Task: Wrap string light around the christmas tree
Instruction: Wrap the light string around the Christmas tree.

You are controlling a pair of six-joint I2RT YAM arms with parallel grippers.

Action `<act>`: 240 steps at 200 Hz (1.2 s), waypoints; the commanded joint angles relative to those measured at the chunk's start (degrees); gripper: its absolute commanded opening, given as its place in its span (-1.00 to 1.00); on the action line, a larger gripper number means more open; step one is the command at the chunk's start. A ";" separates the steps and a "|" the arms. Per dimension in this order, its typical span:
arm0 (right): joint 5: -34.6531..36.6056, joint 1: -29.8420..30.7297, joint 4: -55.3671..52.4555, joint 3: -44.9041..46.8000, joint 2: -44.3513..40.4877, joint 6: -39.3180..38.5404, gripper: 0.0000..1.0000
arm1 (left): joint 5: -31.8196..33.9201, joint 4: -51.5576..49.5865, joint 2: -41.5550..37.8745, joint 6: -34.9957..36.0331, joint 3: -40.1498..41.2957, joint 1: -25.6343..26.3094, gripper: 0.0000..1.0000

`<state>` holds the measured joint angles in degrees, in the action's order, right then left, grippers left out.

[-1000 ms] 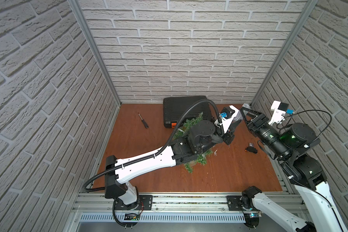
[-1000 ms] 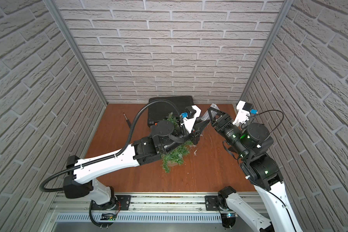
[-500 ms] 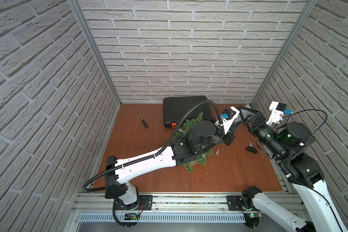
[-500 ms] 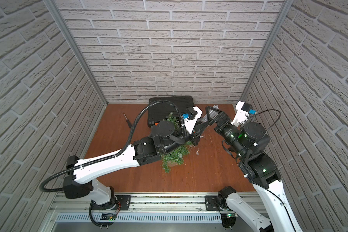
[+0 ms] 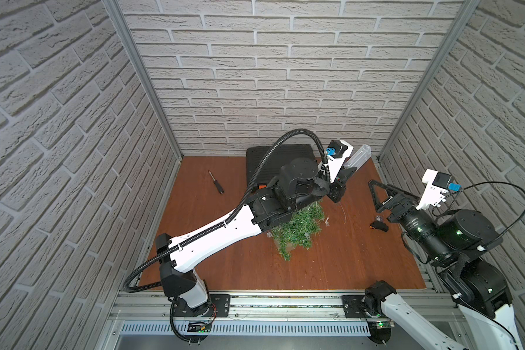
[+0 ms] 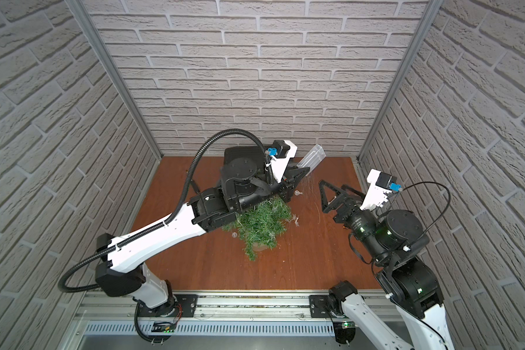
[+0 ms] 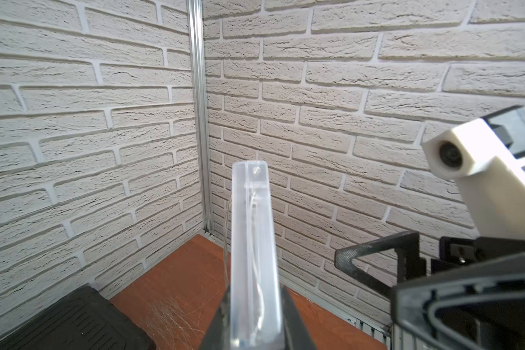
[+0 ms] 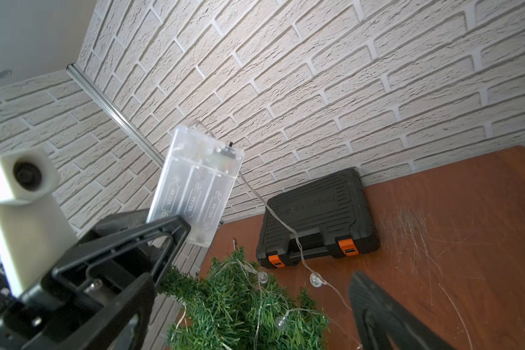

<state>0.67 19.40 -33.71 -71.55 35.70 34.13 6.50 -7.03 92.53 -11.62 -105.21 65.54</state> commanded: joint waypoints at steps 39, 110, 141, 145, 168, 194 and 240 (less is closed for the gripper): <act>-6.85 0.29 1.47 17.09 -4.33 -10.29 1.00 | -7.14 -4.69 0.76 0.89 -6.50 -0.58 -1.00; -5.86 0.32 17.99 39.99 -5.06 -13.11 1.00 | -11.24 -7.10 1.14 0.76 -12.07 -0.20 -1.00; -2.51 0.32 31.52 48.96 -3.29 -13.30 1.00 | -10.55 -11.61 3.17 2.68 -17.91 1.08 -1.00; -2.07 0.40 33.01 49.67 -2.88 -13.18 1.00 | -10.55 -11.81 3.39 2.74 -18.39 1.17 -1.00; 1.40 0.38 39.69 52.68 0.64 -13.25 1.00 | -10.75 -13.06 4.21 3.13 -20.65 1.64 -1.00; 6.61 0.37 42.05 52.74 5.70 -13.05 1.00 | -11.08 -13.66 4.51 3.75 -22.23 2.65 -1.00; 16.05 0.33 45.07 51.38 15.21 -10.78 0.84 | -10.39 -15.17 4.46 4.59 -24.79 3.82 -1.00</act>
<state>9.52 19.40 5.85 -18.83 47.05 22.04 -3.92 -23.05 97.19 -8.49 -127.70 68.71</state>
